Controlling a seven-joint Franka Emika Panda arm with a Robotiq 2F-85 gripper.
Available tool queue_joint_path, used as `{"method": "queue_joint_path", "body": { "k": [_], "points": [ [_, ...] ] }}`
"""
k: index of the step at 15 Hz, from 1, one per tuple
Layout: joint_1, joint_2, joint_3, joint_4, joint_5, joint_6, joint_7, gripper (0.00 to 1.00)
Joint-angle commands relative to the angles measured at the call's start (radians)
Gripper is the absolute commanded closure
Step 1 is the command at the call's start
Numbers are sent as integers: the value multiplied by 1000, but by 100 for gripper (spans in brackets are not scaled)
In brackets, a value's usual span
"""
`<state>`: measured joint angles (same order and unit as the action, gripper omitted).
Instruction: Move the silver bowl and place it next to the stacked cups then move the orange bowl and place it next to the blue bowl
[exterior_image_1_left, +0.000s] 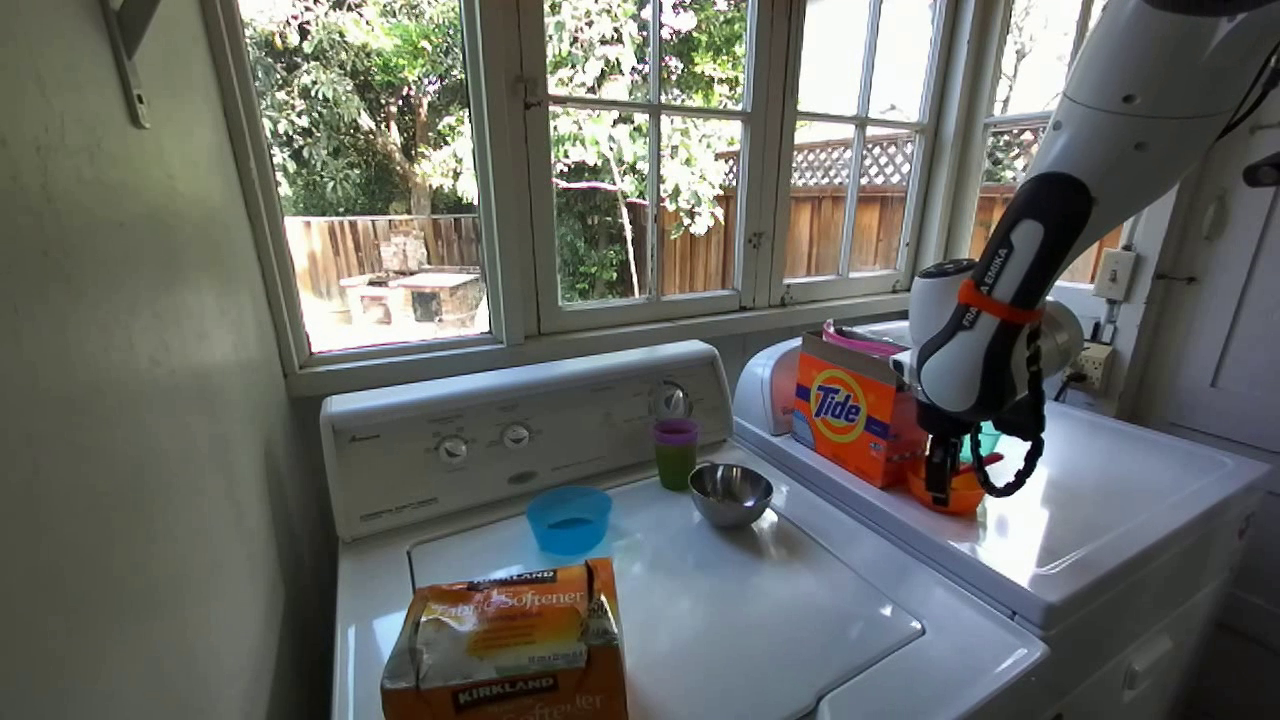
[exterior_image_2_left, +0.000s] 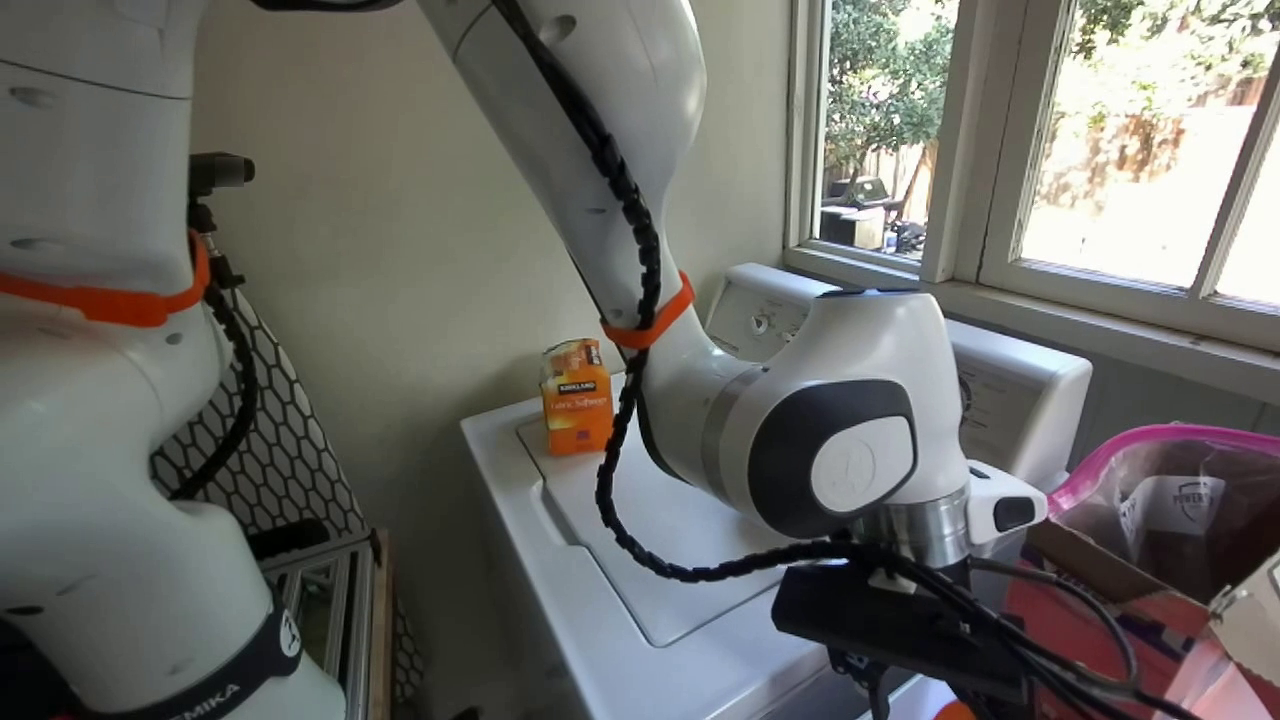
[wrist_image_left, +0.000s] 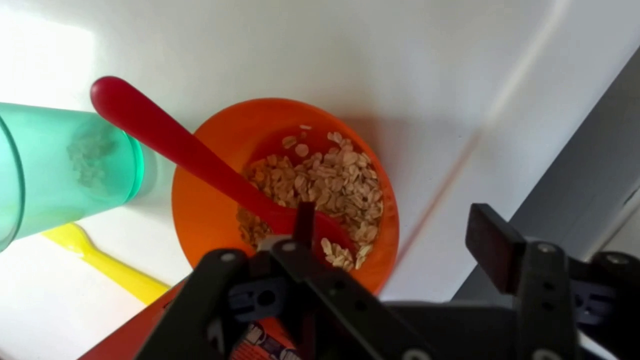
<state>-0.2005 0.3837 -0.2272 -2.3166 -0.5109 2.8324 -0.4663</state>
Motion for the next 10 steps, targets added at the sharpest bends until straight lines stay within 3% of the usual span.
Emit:
{"method": "queue_joint_path", "body": {
  "k": [1,3,6,8,10],
  "points": [
    [-30,31,22,2,15,38,-38,39],
    [-33,39,27,4,17,37,-42,62],
    [-35,46,29,7,17,36,-43,85],
    [-38,49,31,7,17,36,-44,99],
    [-38,49,31,8,19,32,-40,100]
  ]
}}
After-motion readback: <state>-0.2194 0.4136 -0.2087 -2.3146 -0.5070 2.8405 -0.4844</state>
